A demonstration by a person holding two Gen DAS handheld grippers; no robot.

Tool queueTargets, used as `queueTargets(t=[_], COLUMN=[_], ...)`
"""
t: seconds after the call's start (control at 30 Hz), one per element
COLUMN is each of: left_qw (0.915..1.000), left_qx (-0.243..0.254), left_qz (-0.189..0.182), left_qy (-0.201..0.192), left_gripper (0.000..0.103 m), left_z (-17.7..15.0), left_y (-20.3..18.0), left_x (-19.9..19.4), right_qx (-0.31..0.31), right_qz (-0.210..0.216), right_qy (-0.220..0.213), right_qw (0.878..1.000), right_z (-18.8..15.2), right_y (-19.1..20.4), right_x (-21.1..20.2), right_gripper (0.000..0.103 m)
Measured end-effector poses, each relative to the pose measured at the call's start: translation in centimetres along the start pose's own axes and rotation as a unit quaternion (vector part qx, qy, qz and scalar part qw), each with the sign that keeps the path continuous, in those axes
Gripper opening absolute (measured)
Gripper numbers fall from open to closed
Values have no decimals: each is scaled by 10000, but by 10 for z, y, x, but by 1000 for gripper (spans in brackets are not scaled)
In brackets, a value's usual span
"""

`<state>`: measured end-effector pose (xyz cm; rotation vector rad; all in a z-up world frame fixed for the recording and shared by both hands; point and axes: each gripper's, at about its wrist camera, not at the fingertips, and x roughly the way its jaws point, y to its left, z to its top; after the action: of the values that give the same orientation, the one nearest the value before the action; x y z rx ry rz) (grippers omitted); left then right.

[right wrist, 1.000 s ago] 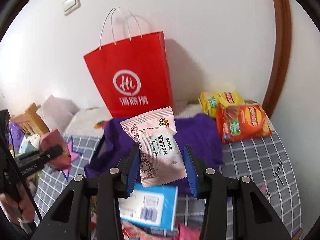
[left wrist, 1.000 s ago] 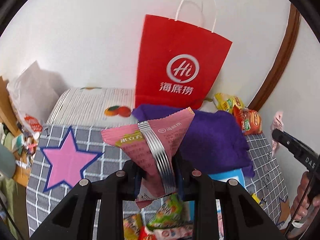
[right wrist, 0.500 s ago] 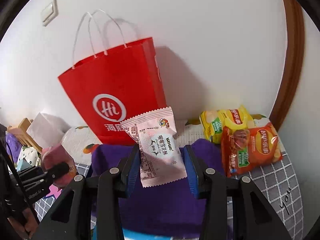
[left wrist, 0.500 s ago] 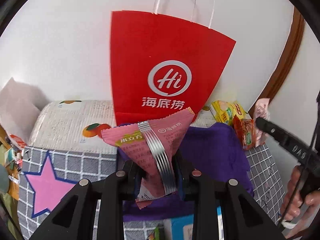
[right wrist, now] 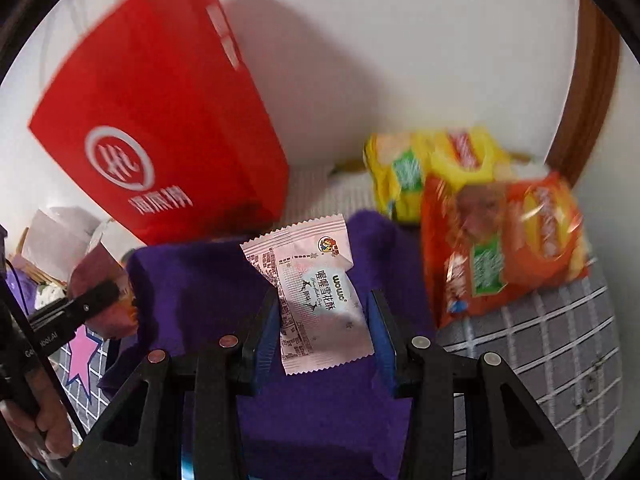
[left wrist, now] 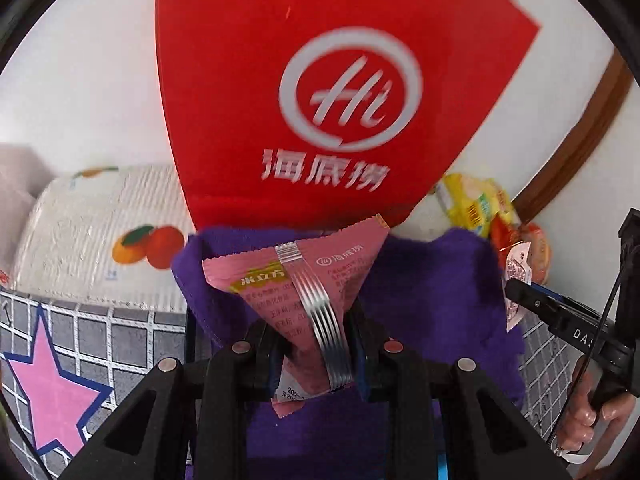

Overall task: Organize snacks
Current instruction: 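Lift the pink packet with the left tool while the right tool carries the white packet to the towel, then lower both packets onto the purple towel and open both tools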

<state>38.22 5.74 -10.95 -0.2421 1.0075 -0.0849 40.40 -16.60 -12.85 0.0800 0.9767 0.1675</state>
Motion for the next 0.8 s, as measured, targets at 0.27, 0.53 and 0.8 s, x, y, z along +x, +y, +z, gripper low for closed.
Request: queueTargets(t=[0.27, 0.53, 0.8], left_qw=[9994, 9991, 9986], left_qx=[-75, -54, 55], left_qz=[48, -152, -78], left_qy=[330, 403, 528], left_gripper=[26, 26, 26], left_z=[-5, -8, -11], left_y=[6, -1, -16], left_x=[23, 35, 50], right_qx=[-4, -45, -207], right_qz=[-33, -21, -99], right_qy=[433, 617, 499], right_qw=[9991, 9981, 9985], right_z=[-9, -11, -8], right_y=[3, 4, 7], right_x=[35, 49, 40], right_gripper=[43, 44, 56])
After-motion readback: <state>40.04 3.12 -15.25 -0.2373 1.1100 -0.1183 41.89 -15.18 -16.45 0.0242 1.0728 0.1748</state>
